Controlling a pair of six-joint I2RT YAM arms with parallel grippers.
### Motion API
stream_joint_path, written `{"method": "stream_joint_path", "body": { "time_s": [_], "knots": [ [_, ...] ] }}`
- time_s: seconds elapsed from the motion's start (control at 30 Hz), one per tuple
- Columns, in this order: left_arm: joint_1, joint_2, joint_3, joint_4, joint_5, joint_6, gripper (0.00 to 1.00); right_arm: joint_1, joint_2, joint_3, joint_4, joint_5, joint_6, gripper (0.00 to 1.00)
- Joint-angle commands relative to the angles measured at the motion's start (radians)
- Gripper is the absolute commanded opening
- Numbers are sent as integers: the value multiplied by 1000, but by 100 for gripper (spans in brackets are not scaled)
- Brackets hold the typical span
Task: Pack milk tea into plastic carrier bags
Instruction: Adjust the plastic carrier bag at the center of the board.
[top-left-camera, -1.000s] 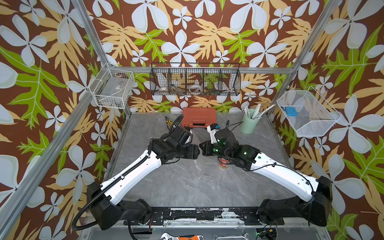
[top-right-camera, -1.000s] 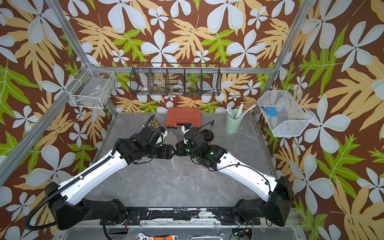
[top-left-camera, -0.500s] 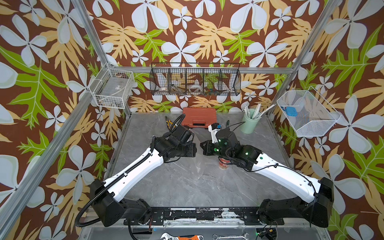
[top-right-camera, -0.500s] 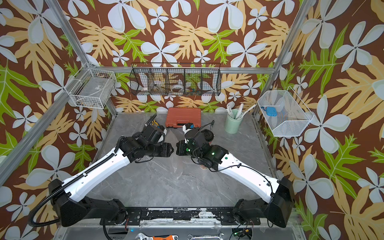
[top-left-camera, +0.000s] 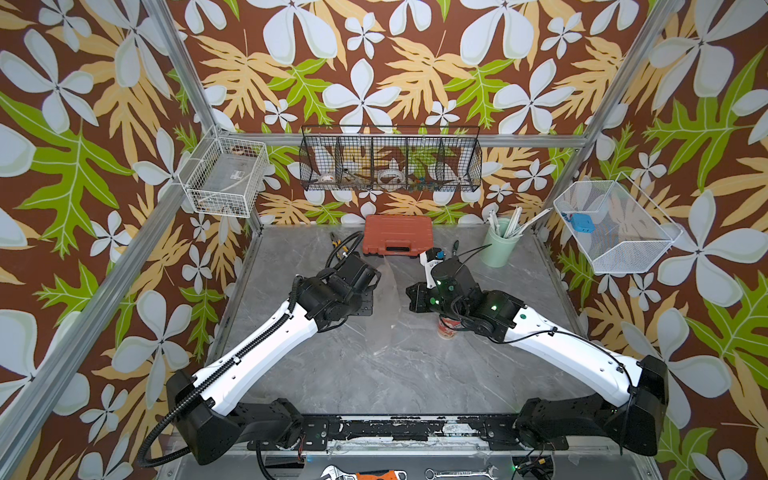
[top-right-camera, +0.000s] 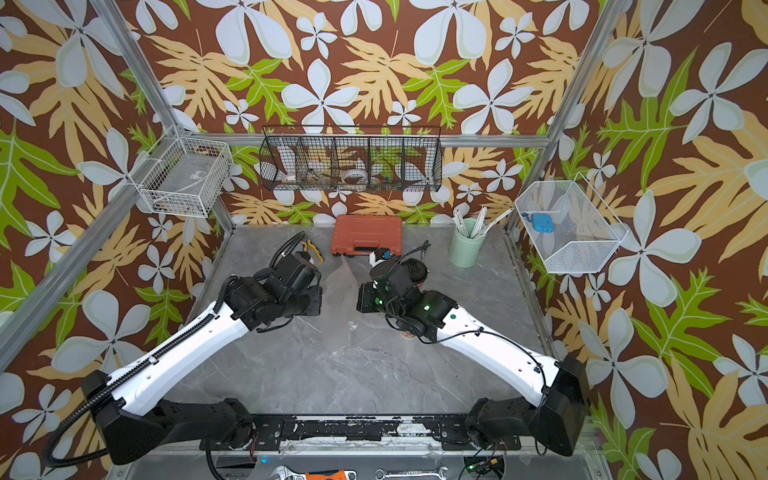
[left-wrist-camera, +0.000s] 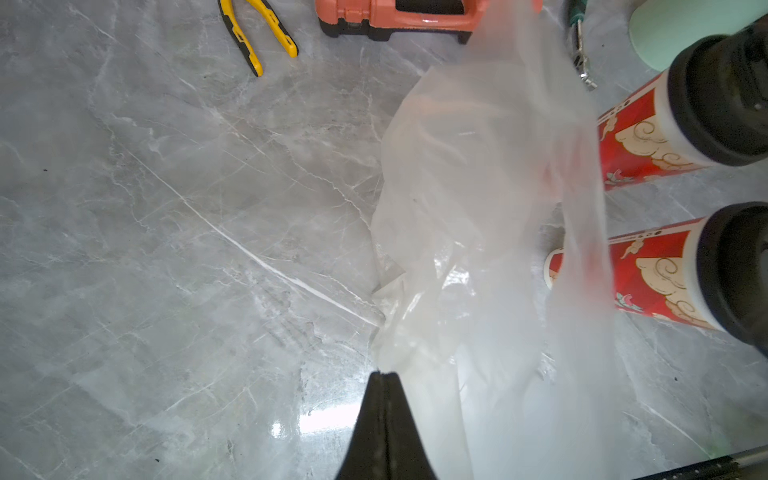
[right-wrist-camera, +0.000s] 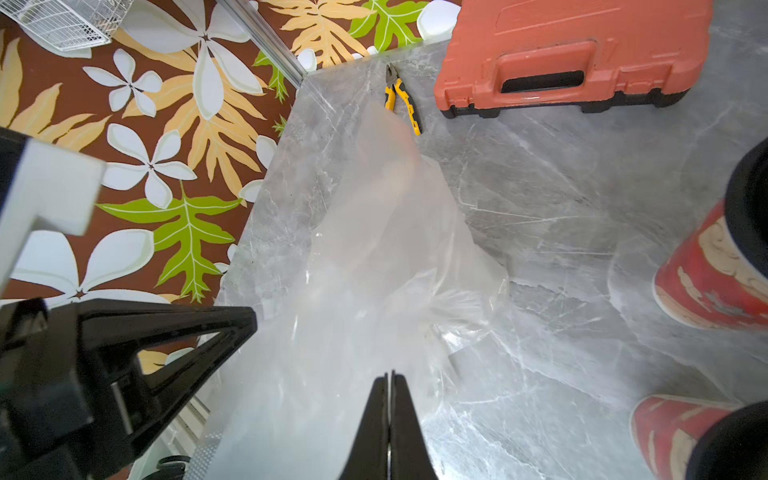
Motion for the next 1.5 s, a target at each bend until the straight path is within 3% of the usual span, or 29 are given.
{"method": "stream_joint_path", "body": {
  "time_s": [0.0, 0.17, 0.3, 0.43, 0.7, 0.93, 1.2, 1.37, 1.47],
  "knots": [
    [1, -32, -23, 76, 49, -5, 0, -4, -1, 18, -22, 13, -32, 0],
    [4, -70, -47, 145, 86, -10, 0, -11, 12, 60, -45, -37, -53, 3],
    [12, -64, -38, 149, 104, -1, 22, -12, 34, 86, -50, -92, -53, 15],
    [14, -33, -31, 139, 151, 27, 33, -12, 52, 96, -43, -128, -40, 22],
    [14, 30, -4, 99, 164, 89, 38, -12, 67, 102, -55, -136, -39, 27],
    [21, 61, -21, 142, 203, 97, 25, -10, 78, 103, -64, -142, -27, 33],
    [24, 5, -150, 387, 380, 11, 1, -11, 56, 101, -97, -81, 27, 56],
    [24, -17, -237, 516, 442, -41, 0, -12, 34, 85, -124, -40, 40, 75],
    [24, -23, -278, 579, 479, -64, 0, -12, 51, 85, -153, -48, 45, 77]
  ]
}}
